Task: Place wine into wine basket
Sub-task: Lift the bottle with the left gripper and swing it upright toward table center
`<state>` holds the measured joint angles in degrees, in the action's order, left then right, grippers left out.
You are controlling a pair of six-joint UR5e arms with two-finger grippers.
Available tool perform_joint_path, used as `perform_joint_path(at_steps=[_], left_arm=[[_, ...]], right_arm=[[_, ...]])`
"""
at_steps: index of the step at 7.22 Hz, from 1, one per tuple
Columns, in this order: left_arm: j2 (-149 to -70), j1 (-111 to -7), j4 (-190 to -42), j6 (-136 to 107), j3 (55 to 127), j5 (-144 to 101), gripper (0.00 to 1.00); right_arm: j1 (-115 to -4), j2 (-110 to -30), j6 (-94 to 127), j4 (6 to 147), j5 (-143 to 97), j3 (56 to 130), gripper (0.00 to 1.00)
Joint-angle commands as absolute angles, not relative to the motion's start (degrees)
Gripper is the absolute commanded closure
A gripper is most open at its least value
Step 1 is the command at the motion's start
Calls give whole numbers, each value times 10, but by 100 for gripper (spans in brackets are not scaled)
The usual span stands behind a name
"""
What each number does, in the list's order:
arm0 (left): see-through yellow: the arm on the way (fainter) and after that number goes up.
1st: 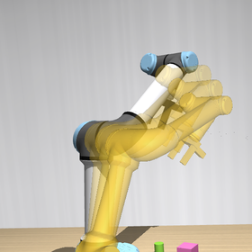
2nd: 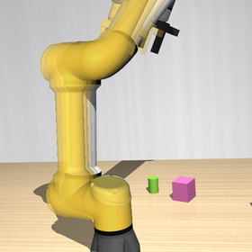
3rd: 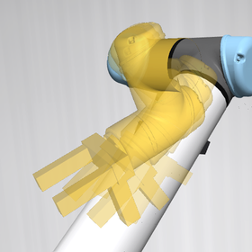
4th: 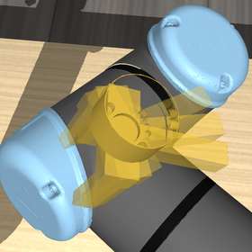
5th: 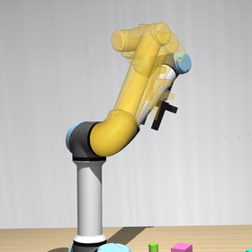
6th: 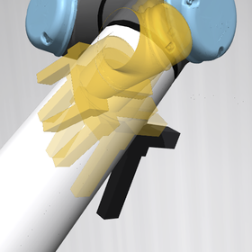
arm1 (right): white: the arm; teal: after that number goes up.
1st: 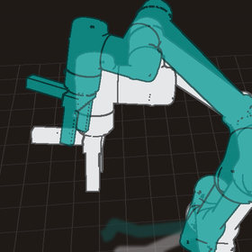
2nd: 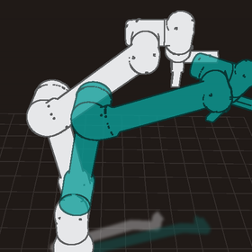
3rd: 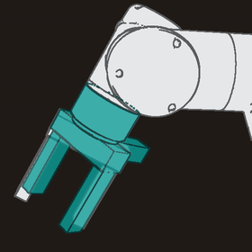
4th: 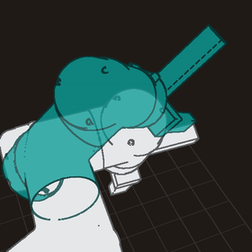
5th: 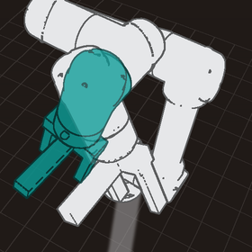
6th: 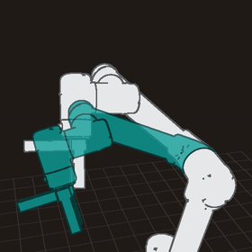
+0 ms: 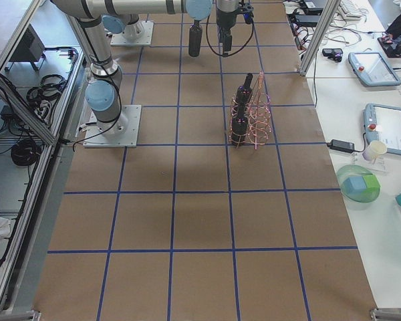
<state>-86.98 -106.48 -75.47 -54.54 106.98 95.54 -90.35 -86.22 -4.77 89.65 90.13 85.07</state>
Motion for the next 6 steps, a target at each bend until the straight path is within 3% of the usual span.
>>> perform_joint_path(at_steps=[1,6], left_arm=[[-867,-1066,-754,-560,1083,957,81],[-867,-1073,-758,-577,1086,950,81]], right_arm=[[-904,-862,-47,896,902,851,0],[-904,-863,-47,896,903,858,0]])
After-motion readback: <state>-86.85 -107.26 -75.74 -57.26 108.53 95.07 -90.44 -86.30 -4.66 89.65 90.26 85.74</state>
